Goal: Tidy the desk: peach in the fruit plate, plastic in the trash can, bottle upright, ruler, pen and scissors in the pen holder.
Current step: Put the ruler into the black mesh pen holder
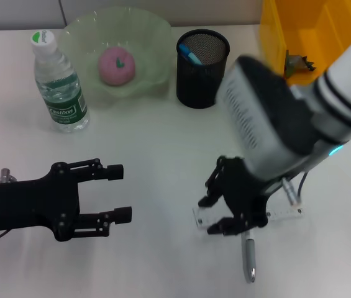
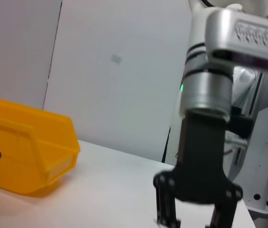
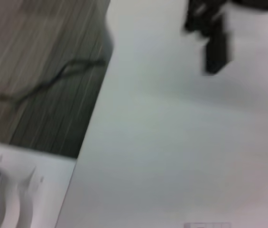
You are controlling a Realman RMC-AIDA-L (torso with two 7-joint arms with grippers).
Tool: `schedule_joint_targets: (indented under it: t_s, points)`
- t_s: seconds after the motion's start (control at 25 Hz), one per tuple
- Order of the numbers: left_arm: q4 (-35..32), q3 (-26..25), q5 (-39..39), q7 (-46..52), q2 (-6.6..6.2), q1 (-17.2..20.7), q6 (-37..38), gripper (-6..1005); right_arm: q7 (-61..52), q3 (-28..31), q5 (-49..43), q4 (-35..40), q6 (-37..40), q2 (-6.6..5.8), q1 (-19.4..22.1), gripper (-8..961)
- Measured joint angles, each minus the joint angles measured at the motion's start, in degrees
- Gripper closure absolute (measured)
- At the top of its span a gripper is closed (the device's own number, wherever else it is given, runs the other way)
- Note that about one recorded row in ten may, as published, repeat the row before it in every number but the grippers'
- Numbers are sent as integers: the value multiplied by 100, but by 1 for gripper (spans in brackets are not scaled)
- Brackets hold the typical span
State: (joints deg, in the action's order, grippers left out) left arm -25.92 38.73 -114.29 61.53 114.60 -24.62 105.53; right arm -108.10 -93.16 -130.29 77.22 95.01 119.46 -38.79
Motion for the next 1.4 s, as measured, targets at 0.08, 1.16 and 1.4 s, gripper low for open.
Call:
schedule_joint_targets:
  t_s: [0.08, 1.16, 1.4]
  points:
    - [-4, -4, 6, -35, 1, -30, 10, 224, 50, 336, 98, 55, 105, -9, 71, 570]
    - [-80, -33, 12, -21, 123, -235, 73, 224, 2959, 3606, 3195, -2043, 619, -37, 1067, 571]
    - [-80, -46, 18, -29, 142, -238, 78, 224, 3425, 4010, 3472, -2585, 823, -37, 1029, 571]
